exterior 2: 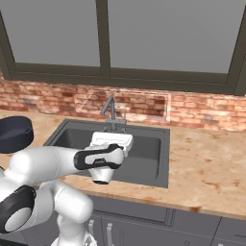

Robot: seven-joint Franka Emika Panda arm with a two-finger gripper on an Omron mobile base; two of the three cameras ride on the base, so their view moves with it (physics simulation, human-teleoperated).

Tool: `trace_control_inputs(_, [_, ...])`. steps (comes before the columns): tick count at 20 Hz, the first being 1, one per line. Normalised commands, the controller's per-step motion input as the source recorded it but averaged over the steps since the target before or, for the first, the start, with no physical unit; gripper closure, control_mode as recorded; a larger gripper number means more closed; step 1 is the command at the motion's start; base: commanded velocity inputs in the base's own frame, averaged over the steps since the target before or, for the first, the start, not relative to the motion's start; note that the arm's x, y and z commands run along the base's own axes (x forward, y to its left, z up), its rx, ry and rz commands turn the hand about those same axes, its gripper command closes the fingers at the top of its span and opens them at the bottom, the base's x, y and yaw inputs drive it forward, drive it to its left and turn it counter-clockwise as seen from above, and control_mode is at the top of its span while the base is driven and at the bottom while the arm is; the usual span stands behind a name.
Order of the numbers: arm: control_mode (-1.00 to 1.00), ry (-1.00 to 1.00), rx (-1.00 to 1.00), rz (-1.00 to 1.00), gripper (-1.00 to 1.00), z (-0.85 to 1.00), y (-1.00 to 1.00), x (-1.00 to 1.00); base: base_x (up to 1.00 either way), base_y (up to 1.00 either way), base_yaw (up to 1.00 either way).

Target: Dump the lettuce from the pot into the sink. Then turn on the water and wash the lettuce. Then turn off the water and put the lettuce back in the pot.

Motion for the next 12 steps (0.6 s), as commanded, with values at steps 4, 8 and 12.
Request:
trace_control_inputs(4, [-1.00, 0.00, 0.00, 0.00, -1.00, -0.09, 0.00, 0.00, 0.00, 0.00, 0.00])
trace_control_inputs(8, [-1.00, 0.00, 0.00, 0.01, -1.00, -0.01, 0.01, 0.00, 0.00, 0.00, 0.00])
trace_control_inputs(12, [-1.00, 0.10, 0.00, 0.09, -1.00, -0.01, 0.09, 0.00, 0.00, 0.00, 0.00])
